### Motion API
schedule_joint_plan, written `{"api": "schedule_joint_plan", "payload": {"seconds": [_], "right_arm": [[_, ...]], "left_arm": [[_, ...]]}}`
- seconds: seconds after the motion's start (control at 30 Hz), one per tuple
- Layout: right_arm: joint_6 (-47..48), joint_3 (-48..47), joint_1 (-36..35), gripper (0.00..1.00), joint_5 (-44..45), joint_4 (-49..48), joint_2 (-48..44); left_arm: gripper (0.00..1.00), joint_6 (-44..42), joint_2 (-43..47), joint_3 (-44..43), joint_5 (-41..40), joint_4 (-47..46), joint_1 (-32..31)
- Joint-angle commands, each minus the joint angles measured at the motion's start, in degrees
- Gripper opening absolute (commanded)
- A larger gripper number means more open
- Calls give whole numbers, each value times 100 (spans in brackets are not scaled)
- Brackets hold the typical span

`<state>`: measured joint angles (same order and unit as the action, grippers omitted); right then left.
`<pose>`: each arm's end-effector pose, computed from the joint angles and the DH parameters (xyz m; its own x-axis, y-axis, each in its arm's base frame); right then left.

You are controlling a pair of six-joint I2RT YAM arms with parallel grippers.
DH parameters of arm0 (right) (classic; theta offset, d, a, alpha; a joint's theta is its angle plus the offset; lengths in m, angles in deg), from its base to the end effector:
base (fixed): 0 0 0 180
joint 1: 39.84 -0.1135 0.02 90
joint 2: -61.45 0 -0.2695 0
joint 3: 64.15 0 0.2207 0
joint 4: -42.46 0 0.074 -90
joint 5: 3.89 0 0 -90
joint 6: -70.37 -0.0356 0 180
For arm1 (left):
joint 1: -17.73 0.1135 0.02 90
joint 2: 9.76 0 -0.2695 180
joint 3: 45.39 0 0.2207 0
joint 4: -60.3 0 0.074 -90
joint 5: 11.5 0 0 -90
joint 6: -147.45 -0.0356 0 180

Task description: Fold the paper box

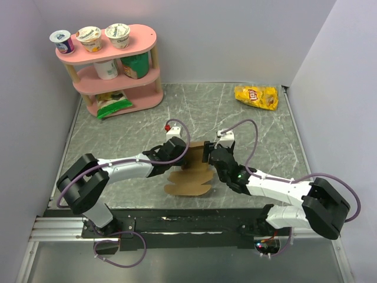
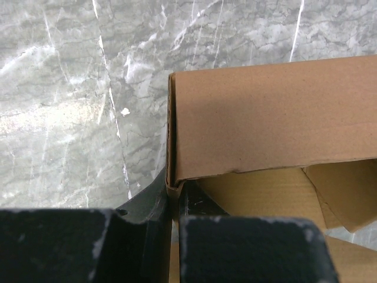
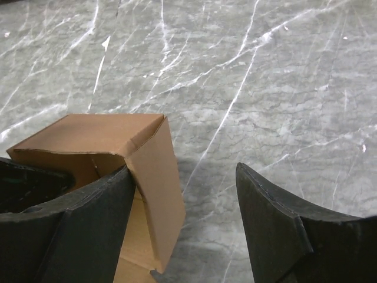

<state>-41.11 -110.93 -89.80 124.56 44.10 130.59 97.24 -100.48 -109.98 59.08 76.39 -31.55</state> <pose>0.1593 0.1551 0.2399 -0.3292 0.0540 -0.9427 -0.1220 0.9876 0.0992 0.2055 -0.2206 0.2135 -0.6915 -0.1218 -0.7120 0.1453 0.9421 -0.3023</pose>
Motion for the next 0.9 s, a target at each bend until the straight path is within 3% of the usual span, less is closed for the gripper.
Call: {"api": "schedule_joint_plan", "payload": {"seconds": [0.0, 0.57, 0.67, 0.77, 0.8, 0.87], "right_arm": [[91, -177, -32, 74, 399, -170, 178], [74, -705, -76, 65, 891, -37, 1461], [3, -723, -67, 58, 970, -2, 1628], [-102, -723, -67, 42, 1111, 147, 1655], [-137, -723, -67, 31, 1146, 191, 1637], [-164, -749, -58, 19, 1243, 270, 1646]], "left_arm": [[4, -165, -78, 100, -299, 689, 41], [4, -138, 107, 127, -413, 751, -47], [4, -138, 151, 118, -483, 821, -47], [4, -138, 186, 153, -563, 865, -47], [4, -138, 195, 171, -572, 865, -47], [4, -121, 177, 153, -615, 926, -47]]}}
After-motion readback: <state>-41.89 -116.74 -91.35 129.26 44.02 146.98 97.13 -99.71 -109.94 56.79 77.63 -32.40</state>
